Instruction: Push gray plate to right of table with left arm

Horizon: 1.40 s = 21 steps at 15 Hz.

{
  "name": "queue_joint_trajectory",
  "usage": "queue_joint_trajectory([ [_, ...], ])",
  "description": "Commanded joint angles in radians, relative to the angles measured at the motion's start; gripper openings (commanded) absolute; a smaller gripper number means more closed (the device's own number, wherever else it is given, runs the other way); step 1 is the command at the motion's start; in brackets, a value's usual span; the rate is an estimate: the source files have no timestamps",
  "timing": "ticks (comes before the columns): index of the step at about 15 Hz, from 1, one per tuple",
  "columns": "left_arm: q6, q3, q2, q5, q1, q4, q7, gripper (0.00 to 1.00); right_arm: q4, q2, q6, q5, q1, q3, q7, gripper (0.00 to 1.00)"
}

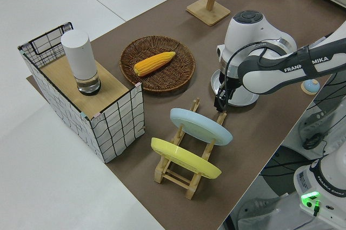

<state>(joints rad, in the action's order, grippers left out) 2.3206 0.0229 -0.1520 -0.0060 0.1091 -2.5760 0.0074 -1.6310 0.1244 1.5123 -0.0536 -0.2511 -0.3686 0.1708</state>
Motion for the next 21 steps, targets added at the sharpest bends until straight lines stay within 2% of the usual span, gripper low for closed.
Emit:
queue_joint_trajectory([
  [1,0.031,0.015,0.002,-0.020,0.003,-0.021,-0.053,0.57,-0.027,0.027,0.000,-0.022,-0.025,-0.015,0.010,0.996],
  [3,0.031,0.019,0.003,-0.032,0.000,-0.021,-0.076,0.44,-0.027,0.027,-0.001,-0.022,-0.025,-0.015,0.010,0.996],
  [6,0.031,0.026,0.003,-0.046,0.000,-0.021,-0.078,0.29,-0.027,0.027,0.000,-0.022,-0.025,-0.015,0.010,0.996],
  [11,0.031,0.035,0.003,-0.046,-0.002,-0.021,-0.078,0.14,-0.027,0.027,0.000,-0.022,-0.025,-0.015,0.010,0.996],
  [16,0.034,0.046,0.005,-0.048,-0.006,-0.021,-0.101,0.01,-0.027,0.027,0.000,-0.022,-0.025,-0.015,0.010,0.996],
  [21,0.040,0.138,0.009,-0.052,-0.017,-0.021,-0.208,0.00,-0.027,0.027,0.000,-0.022,-0.025,-0.015,0.010,0.996],
])
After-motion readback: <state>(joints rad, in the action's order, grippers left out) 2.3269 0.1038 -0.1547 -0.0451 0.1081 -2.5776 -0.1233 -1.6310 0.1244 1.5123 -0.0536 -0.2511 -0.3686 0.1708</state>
